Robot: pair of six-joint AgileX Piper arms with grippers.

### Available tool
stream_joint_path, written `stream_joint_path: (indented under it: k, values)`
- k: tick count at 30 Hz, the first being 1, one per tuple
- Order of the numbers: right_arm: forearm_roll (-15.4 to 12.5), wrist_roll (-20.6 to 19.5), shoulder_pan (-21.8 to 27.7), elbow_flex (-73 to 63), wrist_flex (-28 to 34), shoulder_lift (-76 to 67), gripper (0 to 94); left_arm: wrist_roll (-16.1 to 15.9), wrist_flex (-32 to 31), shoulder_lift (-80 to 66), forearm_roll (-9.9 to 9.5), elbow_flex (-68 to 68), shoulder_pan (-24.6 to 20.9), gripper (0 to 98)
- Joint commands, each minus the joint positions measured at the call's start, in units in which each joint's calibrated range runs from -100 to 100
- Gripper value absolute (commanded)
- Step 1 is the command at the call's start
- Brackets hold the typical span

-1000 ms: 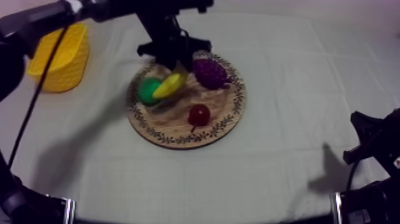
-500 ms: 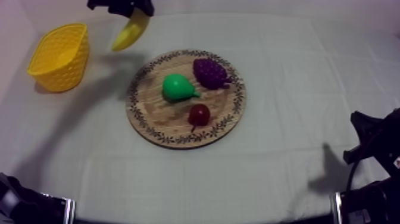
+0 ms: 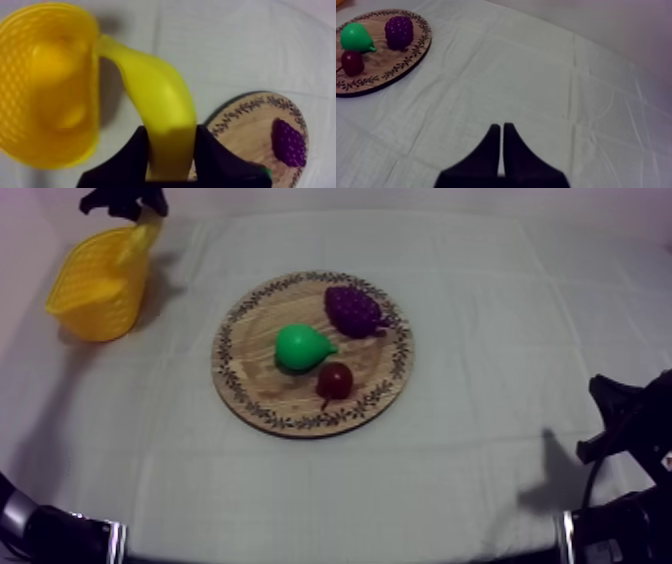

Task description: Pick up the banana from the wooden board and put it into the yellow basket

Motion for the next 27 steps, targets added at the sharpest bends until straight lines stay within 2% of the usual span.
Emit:
stream_joint_path:
  k: [1,10,18,21,27]
  values:
    - [0.0,0.0,0.0,0.0,0.0,0.0,0.4,-0.6,0.0,1.1,0.07,-1.5,-2.9,21.5]
    - [0.0,0.0,0.0,0.0,0.0,0.0,0.4,-2.1,0.0,7.6,-0.41,-6.3,-9.5,21.9]
    - [0.0,0.0,0.0,0.0,0.0,0.0,0.4,-3.0,-1.2,12.6,-0.54,-9.0,-12.2,23.7]
    - [0.0,0.0,0.0,0.0,0.0,0.0,0.4,-3.4,-2.1,13.8,-0.30,-9.5,-12.7,28.4]
    - [0.0,0.0,0.0,0.0,0.0,0.0,0.4,-5.7,-4.7,14.5,1.74,-9.0,-13.4,46.7]
